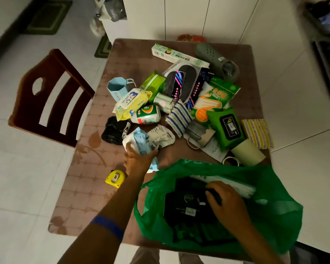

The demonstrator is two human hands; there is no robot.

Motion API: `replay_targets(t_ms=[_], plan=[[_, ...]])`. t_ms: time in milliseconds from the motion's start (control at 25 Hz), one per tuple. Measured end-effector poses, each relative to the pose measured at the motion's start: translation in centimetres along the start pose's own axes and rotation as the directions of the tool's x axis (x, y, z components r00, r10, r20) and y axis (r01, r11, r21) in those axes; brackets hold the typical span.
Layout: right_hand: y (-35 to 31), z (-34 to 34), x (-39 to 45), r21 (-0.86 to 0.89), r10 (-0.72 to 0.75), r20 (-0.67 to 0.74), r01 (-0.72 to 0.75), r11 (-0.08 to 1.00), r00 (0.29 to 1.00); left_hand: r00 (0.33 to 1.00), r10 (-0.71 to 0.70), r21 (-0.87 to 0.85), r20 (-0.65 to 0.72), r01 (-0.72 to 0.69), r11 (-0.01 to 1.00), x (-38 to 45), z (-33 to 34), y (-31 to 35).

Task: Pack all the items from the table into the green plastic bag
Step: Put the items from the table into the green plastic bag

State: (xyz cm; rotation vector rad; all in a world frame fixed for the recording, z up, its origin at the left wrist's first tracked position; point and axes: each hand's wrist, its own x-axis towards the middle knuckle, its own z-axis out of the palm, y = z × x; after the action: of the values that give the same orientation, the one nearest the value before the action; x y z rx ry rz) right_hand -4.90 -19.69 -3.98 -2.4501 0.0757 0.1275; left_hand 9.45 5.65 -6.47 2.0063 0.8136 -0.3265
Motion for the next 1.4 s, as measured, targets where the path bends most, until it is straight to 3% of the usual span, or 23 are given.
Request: replay_targets(t_ms=[80, 160, 240, 320, 400, 480, 520, 600, 640, 680, 720, 760, 800, 840, 920, 960, 1040, 1080, 1160, 1280, 1320, 1400], plan=[[0.0, -0.4, -0.8, 0.032, 0.068, 0.003, -0.068, 0.997, 0.998, 0.988, -0.154, -0.064, 0.019, 0.155, 0.986, 3.8, 1.5, -2.2], [0.2, -1.0, -1.6, 0.062, 0.133, -0.010, -0.132, 0.989, 0.991, 0.989, -0.146, -0.223, 0.037, 0.150, 0.963, 7.1, 2.1, -5.2], [0.2, -1.8, -2.2, 0.134, 0.178, -0.017, -0.175, 0.975, 0.984, 0.993, -0.117, -0.274, 0.008, 0.115, 0.955, 6.0, 0.4, -4.5], [-0.7, -3.5, -2.0, 0.289, 0.230, -0.054, -0.205, 0.935, 0.972, 1.000, 0.000, -0.350, -0.028, -0.010, 0.937, 1.1, -1.4, -0.2], [-3.1, -5.7, -0.7, 0.572, 0.224, 0.025, -0.197, 0.796, 0.974, 0.952, 0.305, -0.411, 0.041, -0.262, 0.873, -4.9, -2.9, 4.6], [-5.6, -7.1, 1.0, 0.821, 0.032, 0.159, -0.150, 0.550, 0.987, 0.771, 0.571, -0.430, 0.282, -0.430, 0.794, -11.2, -3.1, 7.7], [-6.3, -7.3, 1.5, 0.888, -0.031, 0.193, -0.161, 0.431, 0.981, 0.628, 0.627, -0.458, 0.460, -0.437, 0.774, -13.6, -2.6, 8.6], [-6.3, -7.4, 1.8, 0.928, 0.082, 0.254, -0.266, 0.259, 0.964, 0.282, 0.565, -0.436, 0.775, -0.410, 0.801, -15.8, -1.1, 8.3], [-5.2, -7.4, 1.4, 0.930, 0.197, 0.263, -0.302, 0.207, 0.944, 0.188, 0.511, -0.373, 0.839, -0.485, 0.791, -15.6, -0.1, 7.2], [-3.9, -7.6, 0.9, 0.926, 0.295, 0.256, -0.322, 0.199, 0.921, 0.181, 0.508, -0.292, 0.842, -0.639, 0.712, -14.8, 0.6, 6.4], [-2.2, -7.9, 0.2, 0.908, 0.344, 0.228, -0.326, 0.263, 0.911, 0.256, 0.522, -0.107, 0.814, -0.817, 0.567, -13.7, 1.4, 5.4], [-0.4, -8.3, -0.6, 0.855, 0.336, 0.197, -0.329, 0.400, 0.921, 0.342, 0.521, 0.160, 0.782, -0.918, 0.362, -13.0, 2.1, 4.3], [1.3, -8.7, -1.2, 0.745, 0.266, 0.214, -0.333, 0.578, 0.940, 0.414, 0.485, 0.380, 0.771, -0.909, 0.172, -12.2, 2.8, 3.2], [3.0, -8.7, -1.7, 0.592, 0.173, 0.275, -0.308, 0.745, 0.946, 0.491, 0.416, 0.510, 0.765, -0.857, 0.072, -11.9, 3.2, 2.3], [5.8, -7.7, -2.1, 0.203, 0.071, 0.425, -0.171, 0.964, 0.903, 0.622, 0.285, 0.629, 0.730, -0.774, 0.078, -11.5, 3.9, 1.1], [6.3, -6.6, -2.4, -0.017, 0.077, 0.472, -0.079, 0.997, 0.878, 0.648, 0.278, 0.648, 0.709, -0.754, 0.105, -11.2, 4.0, 0.6], [7.4, -4.0, -3.1, -0.383, 0.111, 0.416, 0.063, 0.922, 0.903, 0.647, 0.325, 0.632, 0.690, -0.757, 0.166, -10.9, 3.9, 0.4], [7.5, -3.0, -3.5, -0.449, 0.139, 0.403, 0.063, 0.891, 0.905, 0.636, 0.366, 0.609, 0.679, -0.767, 0.201, -10.9, 4.0, 0.4], [7.4, -1.7, -3.8, -0.513, 0.154, 0.350, 0.052, 0.857, 0.924, 0.610, 0.458, 0.569, 0.647, -0.786, 0.243, -10.8, 3.9, 0.6], [5.0, -4.0, -2.1, -0.344, 0.102, 0.351, 0.027, 0.938, 0.931, 0.601, 0.521, 0.514, 0.606, -0.796, 0.320, -10.2, 3.3, 0.6], [3.9, -4.9, -0.6, -0.255, 0.062, 0.281, 0.012, 0.967, 0.958, 0.601, 0.536, 0.488, 0.593, -0.797, 0.355, -9.9, 2.9, 0.5], [2.6, -6.8, 3.8, -0.144, 0.044, -0.061, -0.052, 0.988, 0.997, 0.563, 0.568, 0.424, 0.600, -0.826, 0.371, -9.5, 2.0, 0.3]])
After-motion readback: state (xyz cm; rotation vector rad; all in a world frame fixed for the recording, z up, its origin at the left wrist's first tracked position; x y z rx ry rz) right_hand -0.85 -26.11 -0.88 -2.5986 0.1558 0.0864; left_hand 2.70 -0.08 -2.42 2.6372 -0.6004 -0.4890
